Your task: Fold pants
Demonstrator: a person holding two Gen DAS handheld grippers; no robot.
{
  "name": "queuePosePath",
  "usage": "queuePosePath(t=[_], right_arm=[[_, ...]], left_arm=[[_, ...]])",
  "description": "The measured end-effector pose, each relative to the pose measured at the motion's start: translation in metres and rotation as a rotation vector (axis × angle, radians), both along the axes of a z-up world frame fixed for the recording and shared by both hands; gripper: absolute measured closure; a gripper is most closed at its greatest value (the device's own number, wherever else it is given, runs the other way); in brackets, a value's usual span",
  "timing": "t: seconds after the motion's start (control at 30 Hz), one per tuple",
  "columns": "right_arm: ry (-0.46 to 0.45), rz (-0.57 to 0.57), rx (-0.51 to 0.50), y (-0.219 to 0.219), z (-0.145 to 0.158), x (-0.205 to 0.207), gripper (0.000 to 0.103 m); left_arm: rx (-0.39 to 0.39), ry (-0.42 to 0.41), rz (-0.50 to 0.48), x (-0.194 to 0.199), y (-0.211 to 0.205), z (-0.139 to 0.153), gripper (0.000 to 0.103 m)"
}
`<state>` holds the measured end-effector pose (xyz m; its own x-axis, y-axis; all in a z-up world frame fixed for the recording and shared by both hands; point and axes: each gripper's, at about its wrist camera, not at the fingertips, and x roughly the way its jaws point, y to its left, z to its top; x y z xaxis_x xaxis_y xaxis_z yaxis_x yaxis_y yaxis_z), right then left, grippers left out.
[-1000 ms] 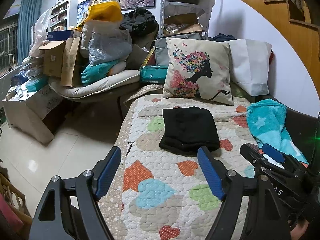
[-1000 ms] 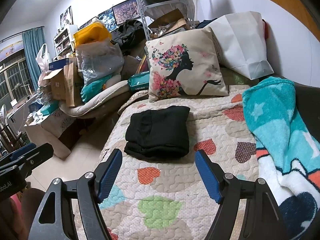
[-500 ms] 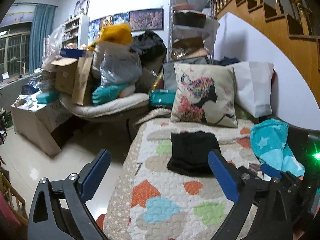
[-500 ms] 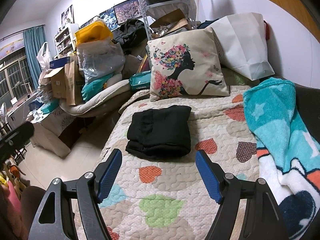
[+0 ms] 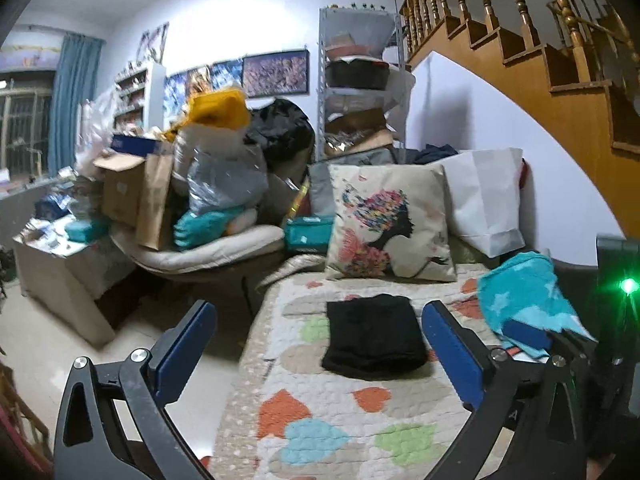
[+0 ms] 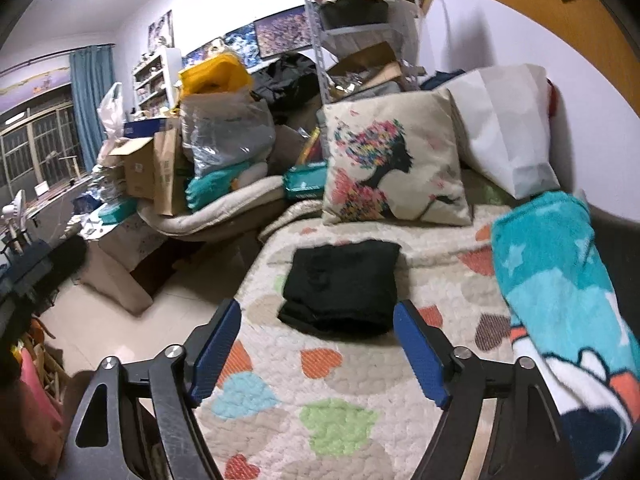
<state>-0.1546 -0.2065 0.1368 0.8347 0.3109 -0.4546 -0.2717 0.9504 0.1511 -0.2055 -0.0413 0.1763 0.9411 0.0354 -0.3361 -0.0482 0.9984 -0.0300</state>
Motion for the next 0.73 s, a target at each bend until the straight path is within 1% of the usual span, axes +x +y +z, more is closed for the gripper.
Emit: queuePosePath(t=[0.07, 0.1, 0.13, 0.2, 0.27, 0.33, 0.43, 0.53, 0.6, 0.67, 0.73], right_arm=[[-0.002, 0.02, -0.007, 0.004, 0.011, 0.01, 0.016], [-0.004, 0.023, -0.015, 0.007, 0.013, 0.014, 0.016], [-0.007, 0.022, -0.041, 0.01, 0.015, 0.021, 0.015], [-0.01, 0.022, -0.056, 0.012, 0.014, 0.031, 0.015], [-0.004, -0.009, -0.073, 0.01, 0.006, 0.041, 0.015], [0.021, -0.042, -0.071, 0.003, -0.005, 0.053, 0.014], [0.086, -0.083, -0.074, -0.008, -0.031, 0.071, 0.014], [0.163, -0.122, -0.076, -0.018, -0.06, 0.087, 0.014], [0.209, -0.143, -0.075, -0.022, -0.078, 0.097, 0.014], [0.242, -0.152, -0.087, -0.024, -0.093, 0.105, 0.014], [0.268, -0.165, -0.099, -0.026, -0.105, 0.113, 0.014]], left_arm=[[-0.028, 0.04, -0.026, 0.016, 0.001, -0.002, 0.0], [-0.057, 0.056, -0.029, 0.025, 0.003, -0.004, 0.0], [-0.073, 0.079, -0.03, 0.034, 0.005, -0.006, 0.0], [-0.094, 0.123, -0.037, 0.053, 0.007, -0.014, 0.0], [-0.094, 0.155, -0.032, 0.072, 0.007, -0.025, 0.0], [-0.097, 0.178, -0.031, 0.09, 0.007, -0.037, 0.0], [-0.113, 0.233, -0.057, 0.123, 0.006, -0.058, 0.0], [-0.113, 0.274, -0.06, 0.148, 0.004, -0.077, 0.0], [-0.094, 0.282, -0.047, 0.157, 0.005, -0.086, 0.0], [-0.057, 0.292, -0.023, 0.165, 0.008, -0.098, 0.0], [-0.034, 0.32, 0.005, 0.172, 0.013, -0.112, 0.0]])
